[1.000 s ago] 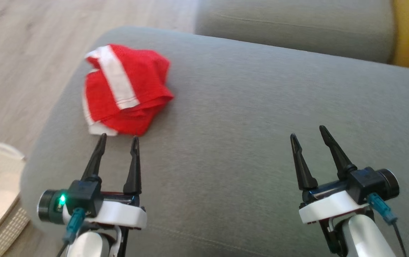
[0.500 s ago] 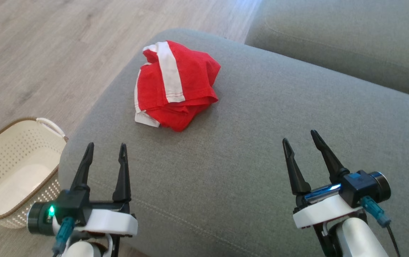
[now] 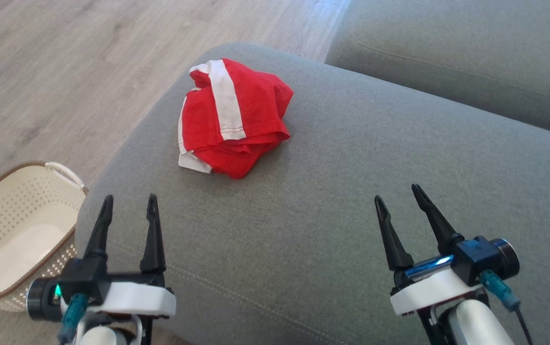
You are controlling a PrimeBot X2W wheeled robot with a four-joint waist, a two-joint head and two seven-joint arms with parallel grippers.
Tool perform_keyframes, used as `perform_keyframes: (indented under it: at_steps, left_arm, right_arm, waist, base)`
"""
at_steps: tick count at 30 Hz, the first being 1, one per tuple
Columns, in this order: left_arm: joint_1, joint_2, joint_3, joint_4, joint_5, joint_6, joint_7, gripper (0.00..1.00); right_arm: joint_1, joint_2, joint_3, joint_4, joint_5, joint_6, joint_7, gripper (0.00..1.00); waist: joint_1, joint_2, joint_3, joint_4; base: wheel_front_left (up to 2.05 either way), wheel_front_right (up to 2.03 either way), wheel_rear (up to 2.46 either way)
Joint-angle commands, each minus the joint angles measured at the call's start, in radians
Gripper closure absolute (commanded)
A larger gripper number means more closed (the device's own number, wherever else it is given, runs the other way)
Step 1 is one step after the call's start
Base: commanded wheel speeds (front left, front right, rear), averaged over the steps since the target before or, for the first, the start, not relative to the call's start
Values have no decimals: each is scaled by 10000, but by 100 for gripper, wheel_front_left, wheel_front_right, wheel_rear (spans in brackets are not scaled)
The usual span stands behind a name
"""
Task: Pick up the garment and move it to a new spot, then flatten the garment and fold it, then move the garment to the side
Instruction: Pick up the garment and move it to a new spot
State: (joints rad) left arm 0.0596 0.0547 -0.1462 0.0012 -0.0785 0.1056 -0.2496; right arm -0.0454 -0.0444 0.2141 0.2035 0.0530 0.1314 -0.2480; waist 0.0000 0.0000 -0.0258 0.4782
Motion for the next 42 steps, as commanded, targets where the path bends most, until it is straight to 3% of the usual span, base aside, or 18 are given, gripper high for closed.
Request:
perform_keyframes:
  at_steps: [1, 14, 19, 24, 30, 42]
  left_arm:
    - [-404, -44, 353, -359, -45, 20, -122, 0]
    - [-1563, -45, 1001, -103, -775, -374, -122, 0]
    - [-2764, -44, 1797, 868, -2137, -1201, -122, 0]
    - [-4425, 582, 2116, 2701, -2582, -1948, -50, 0]
    - [-6512, 1246, 2292, 4564, -2961, -2002, 1119, 0]
    - [-8584, 1998, 2061, 6719, -2998, -2070, 2105, 0]
  right_arm:
    - [-276, -58, 184, -364, 32, -7, -119, 0]
    - [-773, -58, -249, -1102, -704, -7, 260, 0]
    - [-1045, -58, -423, -1654, -1186, -7, 607, 0]
    - [-1380, -58, -537, -2076, -1540, -7, 874, 0]
    - [-1489, -58, -559, -2298, -1679, -7, 980, 0]
    - [-1740, -58, -606, -2405, -1542, -7, 902, 0]
  waist:
    - [0, 0, 51, -37]
    - [0, 0, 1762, -613]
    - [0, 0, 2671, -988]
    - [0, 0, 3521, -1363]
    - [0, 0, 4088, -1724]
    - [0, 0, 4637, -2403]
  base:
    - [0, 0, 0]
    - [0, 0, 0]
    - [0, 0, 0]
    - [0, 0, 0]
    - [0, 0, 0]
    - [0, 0, 0]
